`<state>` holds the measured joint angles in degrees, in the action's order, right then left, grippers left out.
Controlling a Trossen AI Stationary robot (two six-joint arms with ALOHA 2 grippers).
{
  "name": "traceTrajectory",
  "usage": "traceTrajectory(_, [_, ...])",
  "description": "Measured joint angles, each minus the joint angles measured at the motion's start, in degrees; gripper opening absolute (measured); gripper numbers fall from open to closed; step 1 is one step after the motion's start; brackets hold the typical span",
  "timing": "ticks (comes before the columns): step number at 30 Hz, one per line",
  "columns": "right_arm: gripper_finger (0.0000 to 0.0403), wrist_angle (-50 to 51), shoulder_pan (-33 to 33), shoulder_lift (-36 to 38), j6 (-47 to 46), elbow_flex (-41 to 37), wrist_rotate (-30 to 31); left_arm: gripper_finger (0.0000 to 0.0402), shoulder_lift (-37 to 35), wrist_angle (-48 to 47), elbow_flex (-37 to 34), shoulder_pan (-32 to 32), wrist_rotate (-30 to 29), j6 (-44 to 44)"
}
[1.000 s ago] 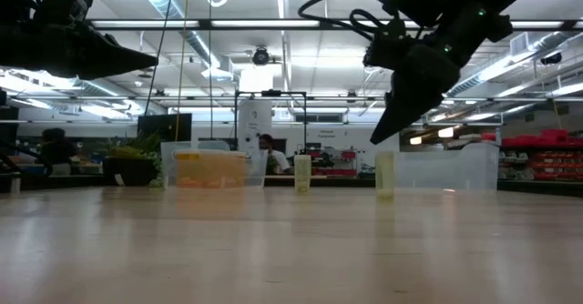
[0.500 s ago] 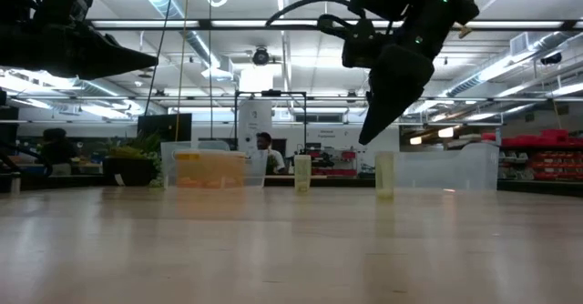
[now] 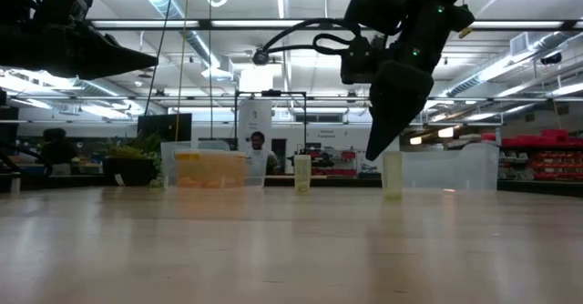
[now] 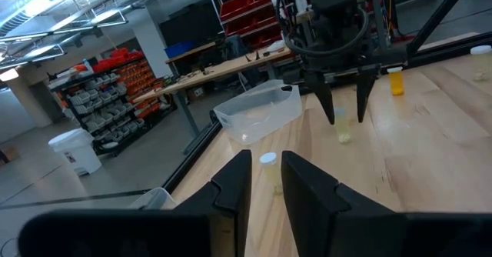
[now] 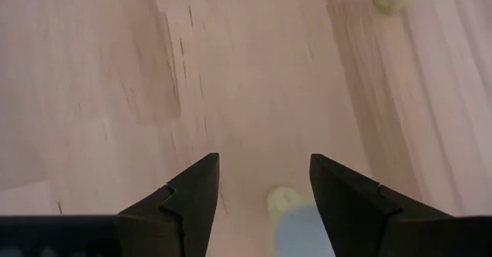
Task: Pick and place medicine bottles into bin by pill shape (circle, oval)
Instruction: Put the small yellow pill bottle into the right transparent bin
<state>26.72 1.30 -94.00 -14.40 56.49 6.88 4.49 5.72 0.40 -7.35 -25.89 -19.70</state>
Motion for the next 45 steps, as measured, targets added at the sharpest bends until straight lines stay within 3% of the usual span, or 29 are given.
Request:
traceTrajectory(13, [0.0212, 0.21, -0.07, 0.02, 2.25, 0.00, 2.73, 0.0091, 0.00, 0.00, 0.00, 0.00, 0.01, 0.00])
traceTrajectory(30, [0.0209, 7.22, -1.27, 0.04, 3.05, 0.02, 1.57, 0.0090, 0.00, 0.00, 0.01, 0.00, 0.01, 0.01])
traceTrajectory(41, [0.0129, 7.52, -1.64, 0.05, 2.64, 0.02, 1.59, 0.0084, 0.00, 0.00, 0.00, 0.00, 0.02, 0.02])
traceTrajectory(45, [0.0122, 7.65, -1.96, 0.09, 3.06, 0.02, 1.59, 0.0089, 0.00, 0.00, 0.00, 0.00, 0.02, 0.01])
